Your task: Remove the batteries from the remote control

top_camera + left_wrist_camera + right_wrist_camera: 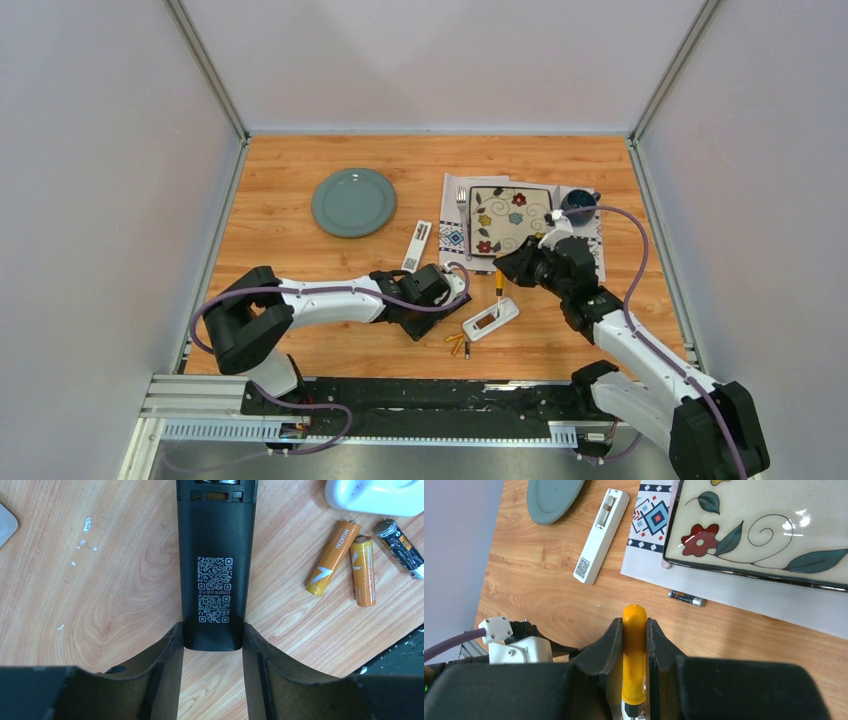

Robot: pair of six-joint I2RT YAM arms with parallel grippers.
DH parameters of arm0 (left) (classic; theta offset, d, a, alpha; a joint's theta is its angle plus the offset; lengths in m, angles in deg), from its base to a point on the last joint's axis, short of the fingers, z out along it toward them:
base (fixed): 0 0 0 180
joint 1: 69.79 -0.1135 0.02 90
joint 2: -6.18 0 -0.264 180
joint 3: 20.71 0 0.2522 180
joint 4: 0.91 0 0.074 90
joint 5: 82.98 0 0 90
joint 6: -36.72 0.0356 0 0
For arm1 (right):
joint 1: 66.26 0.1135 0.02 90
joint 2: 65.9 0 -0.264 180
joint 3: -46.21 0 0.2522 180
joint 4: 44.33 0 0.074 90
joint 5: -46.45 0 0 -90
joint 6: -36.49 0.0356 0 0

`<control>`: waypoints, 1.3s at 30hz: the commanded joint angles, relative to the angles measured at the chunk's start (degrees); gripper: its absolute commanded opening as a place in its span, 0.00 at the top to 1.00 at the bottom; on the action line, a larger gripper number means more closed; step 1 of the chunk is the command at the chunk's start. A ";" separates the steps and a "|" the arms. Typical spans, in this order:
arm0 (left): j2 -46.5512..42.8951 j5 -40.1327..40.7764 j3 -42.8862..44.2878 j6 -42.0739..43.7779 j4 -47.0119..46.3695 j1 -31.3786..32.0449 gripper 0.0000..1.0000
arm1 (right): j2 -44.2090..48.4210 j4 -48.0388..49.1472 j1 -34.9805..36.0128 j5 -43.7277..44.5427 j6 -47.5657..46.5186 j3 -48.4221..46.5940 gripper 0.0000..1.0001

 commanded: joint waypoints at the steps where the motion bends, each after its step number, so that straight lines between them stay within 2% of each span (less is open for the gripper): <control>1: -0.45 -2.87 -1.73 -0.39 -0.52 0.16 0.66 | -2.50 6.55 -0.16 -0.96 1.35 -3.10 1.00; 8: -0.36 -4.45 -1.02 -0.57 -0.08 0.16 0.84 | -6.90 13.04 0.10 -0.78 3.72 -3.54 1.00; 10: -0.36 -4.54 -1.02 -0.83 0.18 0.16 0.87 | -8.31 14.54 0.10 -0.17 4.34 -3.37 1.00; 13: -0.89 -4.63 -1.20 -1.27 0.27 0.16 0.87 | -9.80 16.57 0.81 0.27 4.78 -3.54 1.00; 15: -2.47 -4.54 -1.81 -1.62 -0.34 0.16 0.80 | -10.16 17.01 1.25 -0.07 4.87 -3.89 1.00; 16: -3.17 -4.11 -1.81 -2.06 -0.78 0.16 0.69 | -10.07 16.92 1.77 -0.08 4.78 -4.16 1.00; 19: -6.42 -3.40 -0.50 -2.59 0.09 0.07 0.53 | -8.40 16.13 2.74 -0.17 4.69 -4.42 1.00; 25: -15.29 1.17 2.84 -2.07 0.80 -0.54 0.29 | -3.31 12.89 3.62 -0.34 4.25 -5.04 1.00; 30: -23.12 -6.02 4.43 -4.34 -1.22 -5.63 0.28 | 1.69 11.12 4.50 -1.57 5.74 -5.21 1.00; 31: -24.87 -7.60 4.25 -5.31 -3.57 -6.60 0.28 | 2.32 10.95 4.67 -1.75 6.09 -5.21 1.00; 33: -26.20 -15.67 2.68 -8.98 -7.71 -9.93 0.28 | 4.33 11.29 4.94 -1.92 7.23 -4.87 1.00; 35: -26.82 -23.04 1.36 -11.89 -15.79 -11.35 0.28 | 5.48 12.00 5.29 -2.19 8.03 -4.78 1.00; 39: -24.54 -30.81 0.12 -17.17 -27.22 -11.88 0.28 | 7.15 12.61 5.82 -4.20 9.79 -5.74 1.00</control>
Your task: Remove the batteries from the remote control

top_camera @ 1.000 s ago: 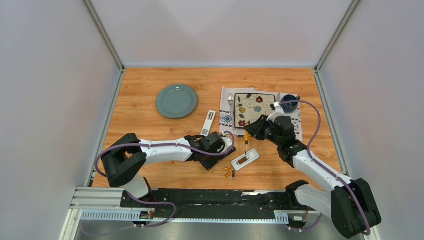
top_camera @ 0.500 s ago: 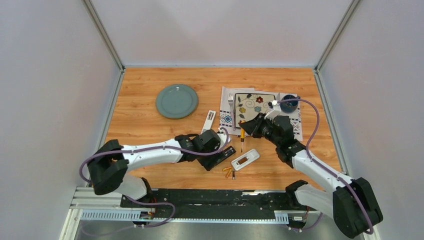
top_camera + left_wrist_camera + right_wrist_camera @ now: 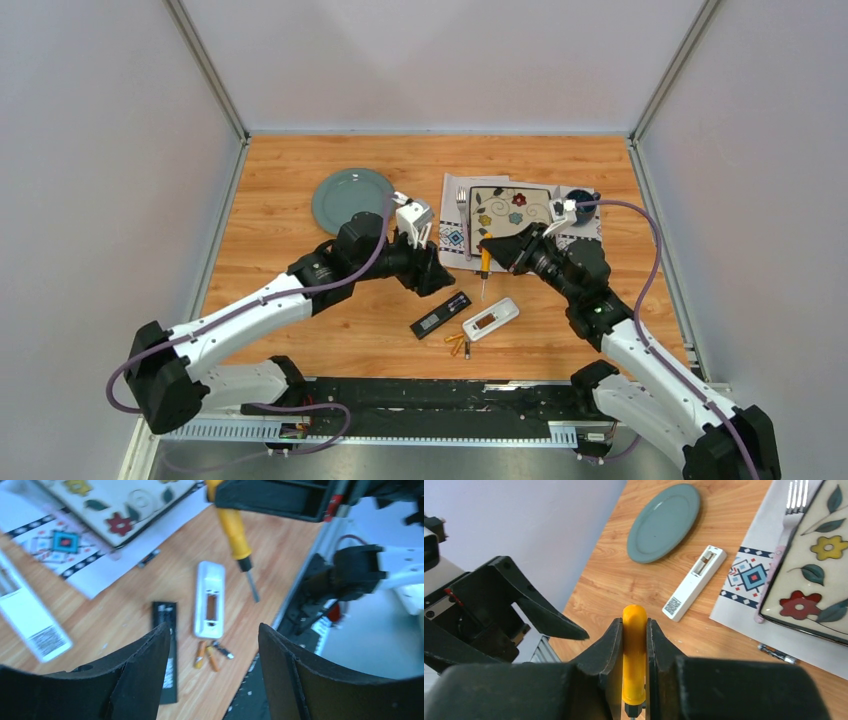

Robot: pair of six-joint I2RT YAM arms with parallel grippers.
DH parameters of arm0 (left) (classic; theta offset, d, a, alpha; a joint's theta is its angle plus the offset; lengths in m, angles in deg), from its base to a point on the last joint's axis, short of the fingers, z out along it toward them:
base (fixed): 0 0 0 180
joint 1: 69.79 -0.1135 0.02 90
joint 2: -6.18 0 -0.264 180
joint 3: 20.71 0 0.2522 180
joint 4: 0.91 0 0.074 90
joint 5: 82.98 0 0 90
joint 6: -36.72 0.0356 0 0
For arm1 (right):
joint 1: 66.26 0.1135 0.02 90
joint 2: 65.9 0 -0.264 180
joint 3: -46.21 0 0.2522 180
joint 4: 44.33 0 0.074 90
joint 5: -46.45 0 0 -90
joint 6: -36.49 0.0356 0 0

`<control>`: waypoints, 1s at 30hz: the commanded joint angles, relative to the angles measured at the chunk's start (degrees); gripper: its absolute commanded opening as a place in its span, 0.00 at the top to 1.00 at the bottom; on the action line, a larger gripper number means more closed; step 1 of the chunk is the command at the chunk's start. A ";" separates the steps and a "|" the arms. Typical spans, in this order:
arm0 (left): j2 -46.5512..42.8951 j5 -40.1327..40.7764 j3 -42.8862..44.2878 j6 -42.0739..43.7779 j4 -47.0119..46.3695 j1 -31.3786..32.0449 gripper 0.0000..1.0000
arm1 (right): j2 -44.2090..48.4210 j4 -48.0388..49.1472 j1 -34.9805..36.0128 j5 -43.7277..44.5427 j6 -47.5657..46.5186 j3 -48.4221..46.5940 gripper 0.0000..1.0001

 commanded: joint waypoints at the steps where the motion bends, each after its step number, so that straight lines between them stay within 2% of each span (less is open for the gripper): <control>1: 3.41 -14.05 -1.10 -7.76 -17.09 0.07 0.28 | 1.91 2.43 0.92 -2.33 3.12 -3.20 1.00; 8: 13.27 -21.70 1.45 -11.98 -25.10 0.42 0.29 | 3.05 3.22 1.71 -4.09 4.88 -4.26 1.00; 11: 16.43 -22.59 2.15 -12.95 -27.13 1.30 0.36 | 3.84 2.96 2.07 -4.09 5.32 -4.00 1.00; 14: 17.76 -22.76 2.85 -12.77 -28.53 2.35 0.50 | 4.55 2.70 2.15 -4.26 5.50 -3.39 1.00; 15: 17.85 -23.02 2.77 -13.03 -29.67 2.53 0.70 | 4.55 2.43 2.15 -4.26 5.50 -3.30 1.00; 17: 17.41 -22.68 2.59 -13.13 -29.77 2.53 0.93 | 5.08 1.47 2.15 -4.18 5.32 -3.12 1.00; 18: 16.97 -21.98 2.59 -12.17 -27.86 2.53 1.00 | 5.25 0.94 2.15 -4.09 5.06 -3.12 1.00; 21: 14.25 -18.91 2.85 -7.88 -20.23 2.53 1.00 | 6.04 -1.43 2.15 -3.30 4.36 -3.29 0.96; 22: 12.76 -17.94 2.94 -6.55 -18.19 2.53 1.00 | 6.22 -2.48 2.15 -3.04 3.92 -3.30 0.94; 25: 10.12 -14.60 3.55 -2.15 -9.75 2.53 1.00 | 6.13 -4.42 2.15 -3.21 2.43 -4.34 0.75; 26: 9.68 -13.98 4.08 -1.09 -7.73 2.53 1.00 | 5.78 -5.03 2.15 -3.99 2.08 -4.79 0.65; 28: 7.93 -13.54 4.26 1.54 -2.89 2.53 1.00 | 5.43 -5.74 2.15 -5.05 1.02 -5.84 0.52; 29: 7.31 -13.01 4.17 2.25 -1.66 2.53 1.00 | 5.08 -5.66 2.15 -6.62 0.67 -6.11 0.36; 30: 6.78 -12.75 4.17 3.56 0.62 2.53 1.00 | 4.82 -5.57 1.98 -7.77 0.40 -6.37 0.28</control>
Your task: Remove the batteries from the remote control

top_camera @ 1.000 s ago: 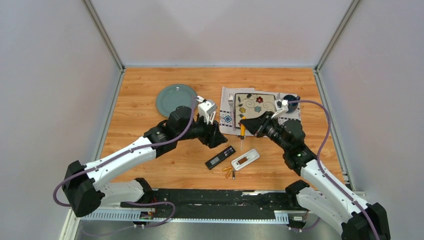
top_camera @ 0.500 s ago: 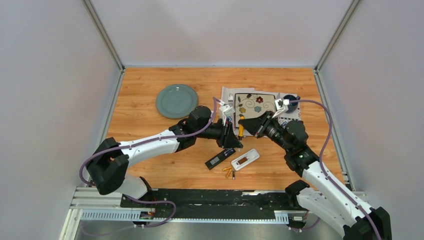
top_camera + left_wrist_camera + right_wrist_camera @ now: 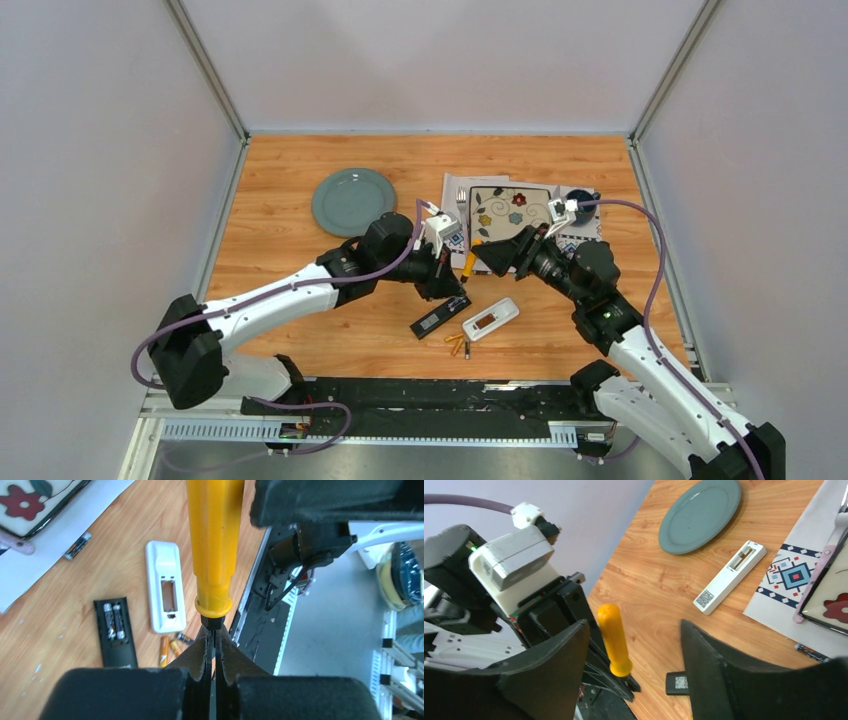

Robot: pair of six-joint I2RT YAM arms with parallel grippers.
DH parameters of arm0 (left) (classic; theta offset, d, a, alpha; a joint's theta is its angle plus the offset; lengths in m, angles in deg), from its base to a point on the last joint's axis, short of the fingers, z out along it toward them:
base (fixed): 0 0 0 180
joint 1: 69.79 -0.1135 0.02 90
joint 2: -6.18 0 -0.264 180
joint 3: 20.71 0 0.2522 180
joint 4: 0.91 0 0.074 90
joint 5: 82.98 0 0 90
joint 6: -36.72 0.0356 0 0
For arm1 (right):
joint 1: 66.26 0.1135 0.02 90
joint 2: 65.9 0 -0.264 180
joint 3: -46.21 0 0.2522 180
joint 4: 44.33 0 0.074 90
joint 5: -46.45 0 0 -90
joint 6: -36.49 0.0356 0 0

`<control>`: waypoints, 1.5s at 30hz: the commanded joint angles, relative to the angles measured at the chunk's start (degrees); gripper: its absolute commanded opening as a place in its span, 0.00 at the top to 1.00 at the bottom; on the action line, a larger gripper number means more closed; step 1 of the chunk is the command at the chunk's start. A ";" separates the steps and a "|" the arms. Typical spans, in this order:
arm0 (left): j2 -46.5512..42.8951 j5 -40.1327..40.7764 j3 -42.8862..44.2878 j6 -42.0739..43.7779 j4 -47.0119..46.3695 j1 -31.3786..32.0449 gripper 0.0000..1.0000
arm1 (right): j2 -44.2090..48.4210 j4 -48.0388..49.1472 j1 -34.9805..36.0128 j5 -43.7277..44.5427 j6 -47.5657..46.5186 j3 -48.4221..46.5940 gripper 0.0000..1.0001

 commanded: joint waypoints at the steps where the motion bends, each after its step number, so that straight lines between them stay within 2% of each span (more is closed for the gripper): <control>1: -5.42 2.64 2.55 8.18 9.84 0.13 1.00 | -0.85 -0.67 -0.14 -4.93 -2.07 -3.92 0.24; 3: -6.39 2.99 2.38 9.59 12.20 0.13 1.00 | -1.90 0.64 -0.67 -9.76 -1.90 -4.36 0.20; 7: -7.89 2.47 2.73 10.91 14.94 0.13 1.00 | -3.83 4.42 -1.02 -15.31 0.48 -4.10 0.23; 9: -8.07 2.03 2.64 11.09 15.38 0.13 1.00 | -5.06 4.43 -1.02 -16.63 0.74 -4.54 0.39; 11: -8.24 1.50 2.64 11.09 15.30 0.13 1.00 | -5.94 4.69 -1.11 -17.94 0.83 -4.72 0.49; 22: -6.75 -1.40 3.08 10.39 14.24 0.22 1.00 | -8.23 9.35 -0.93 -20.76 3.55 -3.75 0.52; 28: -6.57 -1.40 2.82 10.04 13.28 0.30 1.00 | -9.81 10.85 -0.23 -23.14 4.00 -3.75 0.58; 31: -6.13 -1.75 2.82 9.68 12.92 0.39 1.00 | -9.81 9.97 0.03 -23.49 3.47 -4.28 0.71; 32: -6.05 -1.84 2.73 9.60 12.92 0.48 1.00 | -9.64 9.88 0.12 -23.75 3.38 -4.36 0.81; 34: -6.04 -1.40 2.64 9.68 12.92 0.48 1.00 | -9.46 9.01 0.12 -23.75 2.86 -4.54 0.93; 35: -6.22 -0.70 2.38 9.77 12.92 0.48 0.97 | -9.46 8.30 0.12 -23.23 2.42 -4.63 1.00; 37: -7.45 1.84 1.85 9.86 12.92 0.48 0.88 | -8.50 6.11 0.21 -22.35 0.92 -4.72 1.00; 38: -8.15 2.90 1.24 9.95 12.75 0.48 0.73 | -8.15 5.49 0.12 -21.39 0.48 -4.72 1.00; 41: -10.96 6.94 -0.78 10.12 12.13 0.48 0.46 | -5.69 3.55 0.12 -18.32 -1.10 -4.02 1.00; 45: -15.26 11.60 -4.38 10.47 11.96 0.48 0.37 | -3.58 -2.94 0.12 -13.13 -5.05 -5.24 1.00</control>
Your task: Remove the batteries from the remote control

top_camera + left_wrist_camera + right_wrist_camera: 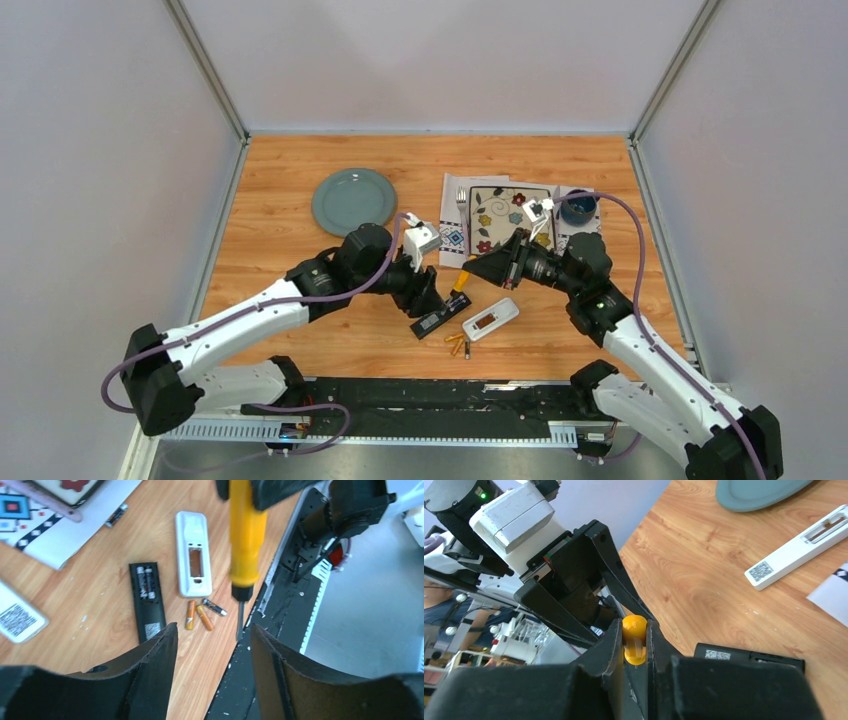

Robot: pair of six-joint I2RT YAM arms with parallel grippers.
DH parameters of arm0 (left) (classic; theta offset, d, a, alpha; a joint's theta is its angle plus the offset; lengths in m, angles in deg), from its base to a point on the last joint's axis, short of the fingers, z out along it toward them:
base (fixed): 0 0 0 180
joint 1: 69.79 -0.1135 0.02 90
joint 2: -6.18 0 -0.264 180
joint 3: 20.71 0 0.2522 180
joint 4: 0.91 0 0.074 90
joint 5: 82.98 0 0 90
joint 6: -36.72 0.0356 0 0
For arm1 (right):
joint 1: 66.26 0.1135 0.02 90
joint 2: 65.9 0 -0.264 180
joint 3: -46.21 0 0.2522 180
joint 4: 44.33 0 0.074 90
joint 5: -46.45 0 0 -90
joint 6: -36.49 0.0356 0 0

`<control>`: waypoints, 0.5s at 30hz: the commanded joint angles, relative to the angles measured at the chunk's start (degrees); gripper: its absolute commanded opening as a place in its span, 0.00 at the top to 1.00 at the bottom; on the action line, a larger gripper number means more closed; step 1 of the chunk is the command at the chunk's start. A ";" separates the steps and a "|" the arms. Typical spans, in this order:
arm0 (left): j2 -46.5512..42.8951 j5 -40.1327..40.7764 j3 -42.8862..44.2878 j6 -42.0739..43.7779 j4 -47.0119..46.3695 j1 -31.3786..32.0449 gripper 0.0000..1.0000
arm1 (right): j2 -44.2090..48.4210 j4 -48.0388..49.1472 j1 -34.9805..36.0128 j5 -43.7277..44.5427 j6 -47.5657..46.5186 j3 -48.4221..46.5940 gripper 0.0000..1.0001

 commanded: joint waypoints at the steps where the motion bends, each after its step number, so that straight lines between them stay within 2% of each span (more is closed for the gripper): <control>1: -5.63 7.43 -4.60 1.38 -2.10 0.13 0.37 | 3.13 -7.45 0.12 7.09 -5.42 -3.19 1.00; 6: -7.49 12.62 -9.62 2.08 -2.28 0.13 0.34 | 4.37 -10.02 0.21 12.72 -7.02 -2.14 1.00; 8: -6.44 17.54 -10.77 2.00 -0.44 0.13 0.34 | 5.25 -10.63 0.12 15.61 -7.19 -1.09 1.00; 15: 5.41 21.41 -10.25 4.02 -0.87 2.58 0.32 | 4.38 -12.83 -0.32 19.06 -7.90 -0.03 1.00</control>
